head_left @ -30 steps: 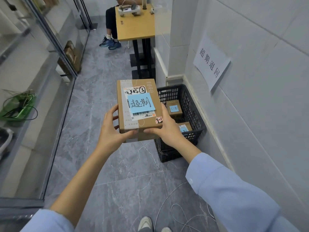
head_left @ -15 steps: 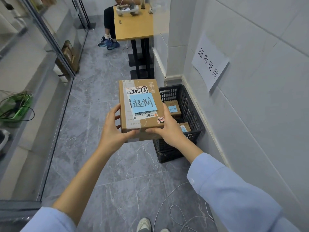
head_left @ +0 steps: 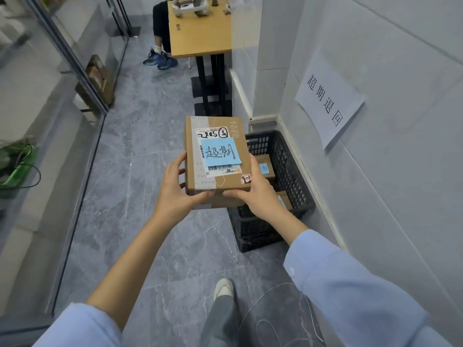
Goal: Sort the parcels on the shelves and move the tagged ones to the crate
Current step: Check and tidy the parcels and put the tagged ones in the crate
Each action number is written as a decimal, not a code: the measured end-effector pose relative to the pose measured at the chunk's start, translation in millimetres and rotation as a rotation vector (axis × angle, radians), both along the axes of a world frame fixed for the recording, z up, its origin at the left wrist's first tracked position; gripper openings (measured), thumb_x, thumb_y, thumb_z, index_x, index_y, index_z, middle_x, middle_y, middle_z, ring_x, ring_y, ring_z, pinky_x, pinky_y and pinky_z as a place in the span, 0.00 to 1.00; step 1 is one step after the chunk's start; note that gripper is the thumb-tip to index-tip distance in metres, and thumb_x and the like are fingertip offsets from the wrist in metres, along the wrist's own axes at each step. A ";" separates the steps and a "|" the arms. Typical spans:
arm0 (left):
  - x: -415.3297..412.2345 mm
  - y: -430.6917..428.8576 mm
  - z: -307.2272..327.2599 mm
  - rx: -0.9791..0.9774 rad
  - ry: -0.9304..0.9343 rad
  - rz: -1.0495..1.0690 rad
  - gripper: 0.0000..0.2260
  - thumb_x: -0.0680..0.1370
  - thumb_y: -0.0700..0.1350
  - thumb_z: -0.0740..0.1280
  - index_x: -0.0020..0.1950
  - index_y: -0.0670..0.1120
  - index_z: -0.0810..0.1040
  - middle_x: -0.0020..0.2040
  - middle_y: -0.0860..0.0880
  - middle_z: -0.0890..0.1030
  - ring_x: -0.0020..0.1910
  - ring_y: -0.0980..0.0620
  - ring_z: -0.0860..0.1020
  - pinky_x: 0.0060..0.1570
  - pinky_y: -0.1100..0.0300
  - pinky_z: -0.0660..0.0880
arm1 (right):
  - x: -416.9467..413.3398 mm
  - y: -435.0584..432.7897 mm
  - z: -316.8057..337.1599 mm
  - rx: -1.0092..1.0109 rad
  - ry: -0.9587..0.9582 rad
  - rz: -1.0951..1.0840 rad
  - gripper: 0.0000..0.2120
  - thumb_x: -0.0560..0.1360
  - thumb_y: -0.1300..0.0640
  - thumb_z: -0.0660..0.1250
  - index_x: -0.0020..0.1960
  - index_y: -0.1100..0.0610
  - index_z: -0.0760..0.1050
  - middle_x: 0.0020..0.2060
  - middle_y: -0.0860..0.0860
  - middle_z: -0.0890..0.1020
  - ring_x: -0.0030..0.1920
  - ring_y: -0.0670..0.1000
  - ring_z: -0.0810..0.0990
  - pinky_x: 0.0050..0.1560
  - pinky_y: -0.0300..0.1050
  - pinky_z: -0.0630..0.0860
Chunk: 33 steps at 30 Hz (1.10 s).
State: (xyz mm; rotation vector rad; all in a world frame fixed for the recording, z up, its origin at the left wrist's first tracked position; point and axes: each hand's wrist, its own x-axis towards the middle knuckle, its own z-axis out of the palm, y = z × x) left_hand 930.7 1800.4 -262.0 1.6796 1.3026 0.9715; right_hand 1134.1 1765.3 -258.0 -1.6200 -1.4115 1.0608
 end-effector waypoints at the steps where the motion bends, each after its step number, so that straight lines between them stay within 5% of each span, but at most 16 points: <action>1: 2.2 12.6 -2.4 -0.003 -0.004 -0.011 0.46 0.61 0.58 0.79 0.75 0.59 0.60 0.72 0.59 0.66 0.68 0.59 0.67 0.54 0.66 0.71 | 1.9 10.8 -1.2 -0.005 0.001 -0.008 0.46 0.70 0.54 0.77 0.76 0.44 0.51 0.67 0.42 0.74 0.65 0.44 0.73 0.64 0.52 0.74; 13: 18.8 170.7 -11.4 -0.042 0.012 -0.073 0.47 0.62 0.59 0.79 0.76 0.55 0.60 0.73 0.57 0.65 0.69 0.57 0.67 0.54 0.68 0.69 | 12.8 156.2 -5.3 -0.041 0.017 -0.088 0.41 0.71 0.57 0.76 0.74 0.44 0.55 0.67 0.44 0.75 0.67 0.47 0.74 0.62 0.54 0.77; 21: 33.2 215.2 -27.4 -0.064 0.030 -0.091 0.47 0.63 0.57 0.79 0.76 0.55 0.59 0.73 0.57 0.65 0.70 0.55 0.67 0.62 0.55 0.72 | 28.5 196.1 -17.9 -0.092 0.030 -0.103 0.41 0.71 0.57 0.76 0.74 0.44 0.55 0.66 0.43 0.75 0.66 0.46 0.74 0.48 0.31 0.71; 33: 69.7 249.4 -31.4 -0.107 0.024 -0.055 0.46 0.65 0.55 0.80 0.76 0.57 0.59 0.73 0.58 0.65 0.70 0.60 0.66 0.64 0.54 0.71 | 69.1 240.2 -23.5 -0.097 0.036 -0.054 0.41 0.71 0.59 0.76 0.75 0.44 0.55 0.64 0.42 0.77 0.65 0.45 0.75 0.63 0.53 0.76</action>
